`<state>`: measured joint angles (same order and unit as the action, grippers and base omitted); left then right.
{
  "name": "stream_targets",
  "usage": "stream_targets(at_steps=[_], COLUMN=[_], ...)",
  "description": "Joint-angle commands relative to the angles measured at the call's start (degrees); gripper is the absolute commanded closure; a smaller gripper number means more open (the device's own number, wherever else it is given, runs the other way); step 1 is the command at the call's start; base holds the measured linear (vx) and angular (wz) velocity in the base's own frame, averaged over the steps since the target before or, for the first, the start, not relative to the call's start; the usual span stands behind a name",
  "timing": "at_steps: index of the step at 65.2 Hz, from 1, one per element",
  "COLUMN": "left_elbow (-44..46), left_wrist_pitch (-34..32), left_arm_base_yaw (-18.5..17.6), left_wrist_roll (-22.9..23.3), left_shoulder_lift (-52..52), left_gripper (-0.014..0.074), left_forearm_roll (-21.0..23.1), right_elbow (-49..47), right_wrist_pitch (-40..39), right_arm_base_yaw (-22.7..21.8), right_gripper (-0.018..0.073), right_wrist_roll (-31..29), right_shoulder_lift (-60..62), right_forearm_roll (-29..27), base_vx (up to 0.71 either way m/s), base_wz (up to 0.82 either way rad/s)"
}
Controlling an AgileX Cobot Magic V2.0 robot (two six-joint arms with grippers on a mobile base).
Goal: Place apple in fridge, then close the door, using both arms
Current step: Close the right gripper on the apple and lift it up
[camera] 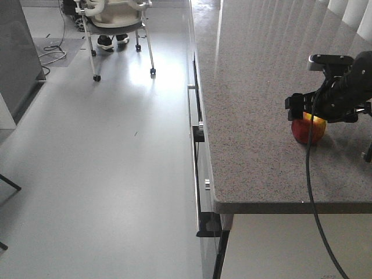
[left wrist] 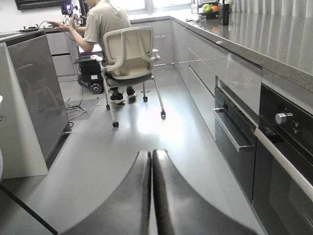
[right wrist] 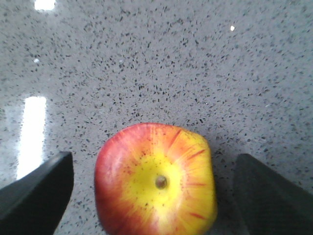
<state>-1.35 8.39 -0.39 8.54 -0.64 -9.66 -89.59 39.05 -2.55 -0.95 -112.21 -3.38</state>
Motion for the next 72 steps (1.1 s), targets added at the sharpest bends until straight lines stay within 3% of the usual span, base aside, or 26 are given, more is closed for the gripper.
stream_targets(at_steps=[1,22,29,54,72], left_elbow=[1.0,1.0,1.0,1.0,1.0], left_wrist_pitch=[-4.4,-4.4,-4.4,-4.4,-4.4], left_arm_base_yaw=[0.0,0.0,0.0,0.0,0.0], left_wrist_roll=[0.2,0.2,0.2,0.2,0.2], left_shoulder_lift=[-0.7,-0.7,-0.7,-0.7,-0.7], left_gripper=[0.0602,0.0602,0.0602,0.0602,0.0602], left_forearm_roll=[0.5,0.5,0.5,0.5,0.5], right_elbow=[-1.9,-1.9,-1.9,-1.9,-4.3], right_wrist_pitch=[-3.4,-3.4,-3.4,-3.4,-0.6], right_arm_base_yaw=[-0.2,-0.2,-0.2,-0.2,-0.2], right_gripper=[-0.0062,-0.0024,0.0033,0.0361,0.0426], right_wrist_roll=[-0.3,-0.2,-0.2,-0.4,-2.1], right_shoulder_lift=[2.2,0.5,0.5,2.1,14.6], right_forearm_roll=[0.3,0.3,0.3,0.0,-5.2], base_vx=[0.0,0.0,0.0,0.0,0.0], base_wz=[0.0,0.0,0.0,0.0,0.0])
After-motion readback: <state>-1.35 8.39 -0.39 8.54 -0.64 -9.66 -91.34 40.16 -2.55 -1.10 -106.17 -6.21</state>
